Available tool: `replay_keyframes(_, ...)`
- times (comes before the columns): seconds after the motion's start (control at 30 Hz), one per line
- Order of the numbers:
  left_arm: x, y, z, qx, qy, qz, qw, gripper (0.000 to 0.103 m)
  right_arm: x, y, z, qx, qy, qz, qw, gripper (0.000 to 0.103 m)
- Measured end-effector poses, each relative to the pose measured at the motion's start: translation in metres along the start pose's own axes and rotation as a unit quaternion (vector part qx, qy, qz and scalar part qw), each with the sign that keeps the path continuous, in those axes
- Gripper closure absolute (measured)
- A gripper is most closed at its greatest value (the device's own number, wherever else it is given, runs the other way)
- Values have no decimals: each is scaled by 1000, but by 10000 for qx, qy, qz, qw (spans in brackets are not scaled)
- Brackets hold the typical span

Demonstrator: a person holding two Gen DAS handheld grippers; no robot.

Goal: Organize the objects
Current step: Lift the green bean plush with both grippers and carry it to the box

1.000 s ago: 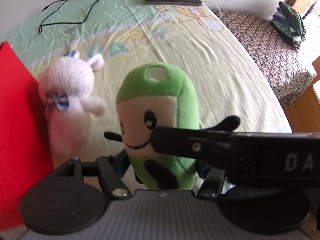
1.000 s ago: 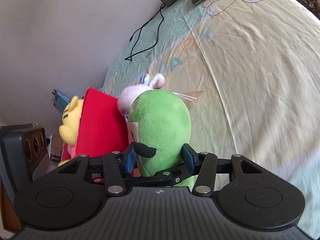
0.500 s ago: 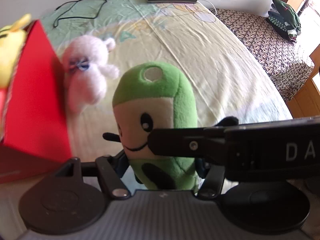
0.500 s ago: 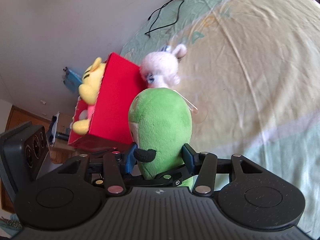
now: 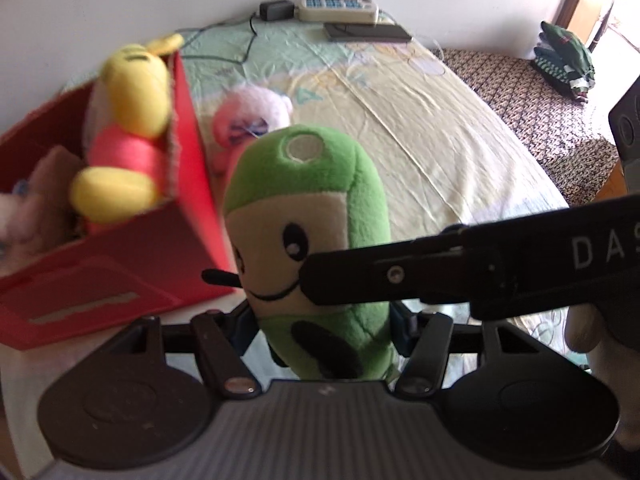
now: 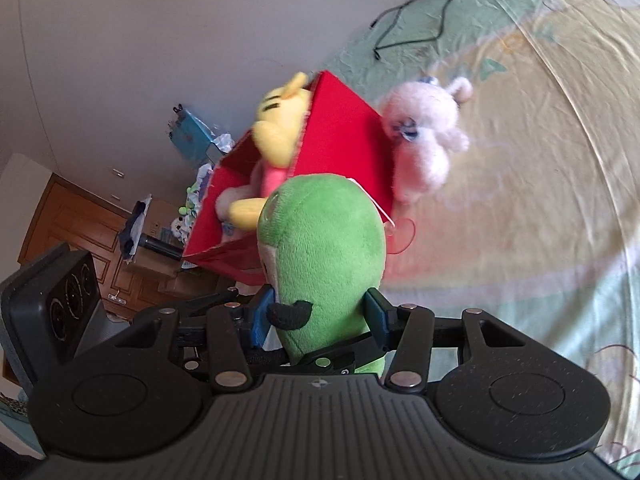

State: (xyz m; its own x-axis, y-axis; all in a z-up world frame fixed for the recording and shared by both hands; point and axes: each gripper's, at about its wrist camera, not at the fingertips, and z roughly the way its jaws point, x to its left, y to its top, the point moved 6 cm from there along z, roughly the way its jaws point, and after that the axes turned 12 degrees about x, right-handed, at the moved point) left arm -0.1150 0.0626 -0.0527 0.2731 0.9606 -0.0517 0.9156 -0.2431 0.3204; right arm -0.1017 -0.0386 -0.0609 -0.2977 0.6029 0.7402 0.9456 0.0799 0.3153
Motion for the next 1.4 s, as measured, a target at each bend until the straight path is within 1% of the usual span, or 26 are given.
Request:
replay_keyframes(0.13, 12, -6, -21, -247, 97, 191, 9995, 41, 25, 1, 1, -234, -4, -186, 9996, 52)
replay_keyframes(0.27, 22, -9, -40, -529, 137, 381, 9978, 42, 45, 6, 0, -470, 116, -196, 9986, 52)
replay_keyframes(0.5, 50, -6, -74, -1028, 152, 485, 9934, 42, 84, 28, 5, -913, 179, -458, 9946, 52)
replay_keyframes(0.63, 70, 4, -90, -1320, 287, 490, 9896, 41, 104, 47, 15, -1058, 189, -577, 9925, 52)
replay_keyframes(0.7, 83, 10, -95, -1415, 327, 440, 9884, 41, 113, 58, 23, -1073, 102, -676, 9919, 52)
replay_keyframes(0.87, 119, 26, -100, -1545, 124, 165, 9878, 41, 126, 77, 46, -1064, -174, -842, 9906, 52)
replay_keyframes(0.97, 138, 35, -92, -1532, 12, 50, 9882, 41, 126, 88, 62, -1002, -301, -790, 9914, 52)
replay_keyframes(1.1, 155, 41, -76, -1430, 100, 61, 9897, 41, 123, 96, 80, -903, -537, -700, 9920, 52)
replay_keyframes(1.27, 171, 45, -49, -1112, 25, 46, 9938, 41, 113, 98, 101, -649, -844, -557, 9928, 52)
replay_keyframes(1.4, 181, 45, -27, -794, -228, -76, 9966, 40, 106, 100, 117, -417, -1053, -396, 9928, 52)
